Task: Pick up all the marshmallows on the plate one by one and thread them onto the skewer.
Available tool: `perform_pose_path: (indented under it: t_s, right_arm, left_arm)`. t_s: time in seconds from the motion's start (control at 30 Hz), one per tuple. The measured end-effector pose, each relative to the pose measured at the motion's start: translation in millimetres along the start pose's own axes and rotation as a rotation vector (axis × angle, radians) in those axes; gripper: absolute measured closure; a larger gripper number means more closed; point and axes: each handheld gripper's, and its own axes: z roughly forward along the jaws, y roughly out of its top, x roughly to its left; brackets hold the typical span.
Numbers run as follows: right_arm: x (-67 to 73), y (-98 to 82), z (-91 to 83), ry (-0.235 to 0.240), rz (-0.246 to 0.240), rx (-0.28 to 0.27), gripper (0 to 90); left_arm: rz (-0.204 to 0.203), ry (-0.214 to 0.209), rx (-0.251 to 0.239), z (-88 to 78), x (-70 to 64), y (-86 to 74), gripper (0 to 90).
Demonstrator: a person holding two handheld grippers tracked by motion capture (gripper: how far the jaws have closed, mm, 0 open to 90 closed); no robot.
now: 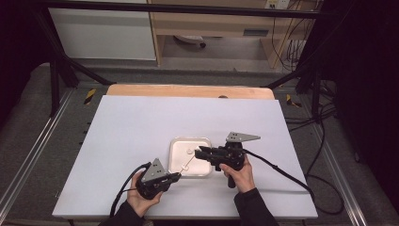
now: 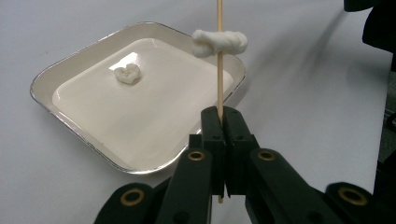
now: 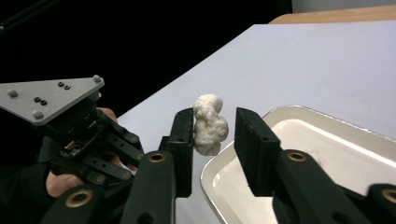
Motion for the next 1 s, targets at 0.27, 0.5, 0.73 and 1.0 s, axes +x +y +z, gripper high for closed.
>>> perform_pose_path:
  t_s: [0.27, 0.5, 0.73, 1.0]
  right_arm:
    - [2.1, 7.1, -7.7, -0.024, -0.028, -0.067, 60.3]
    - [0.6, 5.4, -5.2, -0.028, -0.038, -0.056, 78.5]
    - [-1.5, 7.2, -5.3, -0.011, -0.016, -0.045, 80.5]
    - [-4.2, 9.2, -11.4, -0.003, 0.003, -0.059, 82.1]
  left_arm:
    - [-0.013, -0.003, 0.006, 0.6, 1.6, -0.4, 88.9]
    - [-0.003, -0.011, 0.016, 1.6, 0.7, -0.8, 88.9]
    - [0.009, -0.024, -0.006, 0.0, -0.6, 0.1, 88.8]
    - [0.015, -0.023, -0.017, -1.3, -0.9, 0.7, 88.8]
